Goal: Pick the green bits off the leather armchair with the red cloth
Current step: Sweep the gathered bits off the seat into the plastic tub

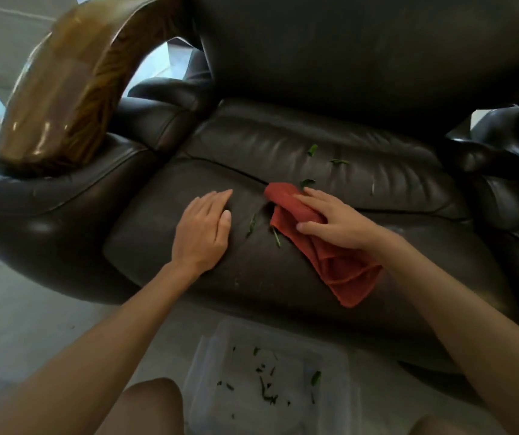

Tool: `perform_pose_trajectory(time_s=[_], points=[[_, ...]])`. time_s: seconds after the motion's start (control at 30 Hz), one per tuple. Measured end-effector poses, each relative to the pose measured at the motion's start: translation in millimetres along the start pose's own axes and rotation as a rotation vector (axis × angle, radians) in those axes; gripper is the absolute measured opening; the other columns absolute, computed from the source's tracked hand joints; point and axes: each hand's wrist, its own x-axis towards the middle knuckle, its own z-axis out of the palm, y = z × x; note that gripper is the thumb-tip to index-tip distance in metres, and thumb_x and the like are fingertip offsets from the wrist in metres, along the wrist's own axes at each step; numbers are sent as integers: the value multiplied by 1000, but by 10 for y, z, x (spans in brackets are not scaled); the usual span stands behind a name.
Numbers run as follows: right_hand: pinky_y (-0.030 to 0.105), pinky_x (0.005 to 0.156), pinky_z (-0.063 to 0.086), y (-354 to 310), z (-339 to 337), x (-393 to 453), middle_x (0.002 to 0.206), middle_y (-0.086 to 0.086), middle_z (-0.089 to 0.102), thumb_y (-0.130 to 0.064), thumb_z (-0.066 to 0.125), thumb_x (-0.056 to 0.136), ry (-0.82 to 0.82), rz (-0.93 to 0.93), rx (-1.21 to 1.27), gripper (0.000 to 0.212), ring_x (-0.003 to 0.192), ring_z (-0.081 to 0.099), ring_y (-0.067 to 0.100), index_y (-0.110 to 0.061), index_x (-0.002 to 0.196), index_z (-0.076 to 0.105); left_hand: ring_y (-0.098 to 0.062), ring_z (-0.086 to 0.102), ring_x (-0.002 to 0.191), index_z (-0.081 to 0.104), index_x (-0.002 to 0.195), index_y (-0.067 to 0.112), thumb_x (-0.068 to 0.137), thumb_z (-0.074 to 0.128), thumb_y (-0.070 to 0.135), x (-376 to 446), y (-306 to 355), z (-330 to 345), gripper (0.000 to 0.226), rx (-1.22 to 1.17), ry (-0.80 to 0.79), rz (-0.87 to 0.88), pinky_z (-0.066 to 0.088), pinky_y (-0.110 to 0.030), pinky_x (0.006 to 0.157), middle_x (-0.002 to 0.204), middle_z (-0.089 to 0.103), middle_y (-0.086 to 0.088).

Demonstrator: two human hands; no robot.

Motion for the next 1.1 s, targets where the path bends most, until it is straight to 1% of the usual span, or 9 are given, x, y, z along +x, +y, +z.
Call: perform_pose_trajectory(time_s=[0.1, 0.23, 0.33, 0.43, 0.53, 0.63, 0.67, 0.77, 1.1], points=[[36, 115, 15, -203, 174, 80, 157, 1, 19, -64, 43, 84, 76, 57, 13, 72, 143, 16, 20, -32, 145, 20, -27, 47, 124, 43, 135, 7, 92, 22, 33, 12, -44, 34, 54, -6, 14, 5, 28, -41, 110, 132, 55, -15], [35, 111, 23, -459, 345, 345, 154, -3, 29, -35, 45, 93, 204, 7, -15, 51, 141, 24, 21, -31, 142, 32, -25, 45, 126, 36, 139, 9, 92, 24, 34, 24, -98, 68, 54, -55, 36, 22, 29, -41, 109, 136, 50, -14], [31, 107, 31, -598, 266, 566, 143, -2, 48, -14, 48, 85, 208, -55, 150, 48, 131, 42, 19, -27, 131, 51, -19, 31, 136, 26, 143, 12, 93, 26, 36, 30, -141, 122, 56, -100, 64, 34, 26, -36, 110, 149, 34, -10], [28, 105, 35, -742, 259, 651, 133, -4, 58, -7, 47, 81, 140, -126, 267, 45, 123, 50, 15, -24, 120, 62, -12, 21, 139, 20, 145, 13, 94, 27, 37, 27, -184, 174, 57, -152, 129, 45, 22, -26, 109, 153, 24, -8], [31, 111, 32, -815, 305, 541, 129, -4, 60, -4, 46, 79, 33, -191, 361, 44, 126, 47, 10, -21, 113, 66, -14, 27, 137, 27, 142, 6, 95, 27, 31, 9, -224, 200, 53, -289, 238, 61, 23, -21, 110, 149, 32, -13], [30, 110, 34, -823, 397, 325, 123, -2, 64, -6, 46, 73, 56, -226, 361, 45, 125, 48, 8, -16, 111, 68, -21, 44, 127, 36, 137, 1, 94, 26, 26, -30, -265, 223, 51, -441, 324, 31, 37, -39, 105, 139, 46, -16], [30, 109, 35, -828, 433, 252, 122, -1, 64, -8, 45, 70, 72, -237, 359, 46, 124, 49, 8, -15, 110, 68, -21, 48, 123, 39, 135, 0, 94, 26, 25, -34, -276, 229, 50, -461, 335, 33, 40, -39, 103, 134, 51, -16], [29, 107, 38, -840, 514, 51, 118, 0, 67, -9, 45, 67, 105, -255, 353, 48, 123, 51, 9, -17, 107, 70, -23, 55, 112, 51, 126, -2, 93, 24, 21, -25, -275, 237, 47, -422, 329, 76, 40, -29, 98, 121, 61, -16], [26, 110, 32, -851, 763, -552, 113, -1, 69, -1, 46, 67, 153, -314, 255, 39, 122, 52, 12, -10, 95, 73, -27, 56, 109, 66, 106, 0, 92, 29, 15, -36, -236, 189, 42, -252, 299, 62, 40, -29, 96, 106, 69, -15]])
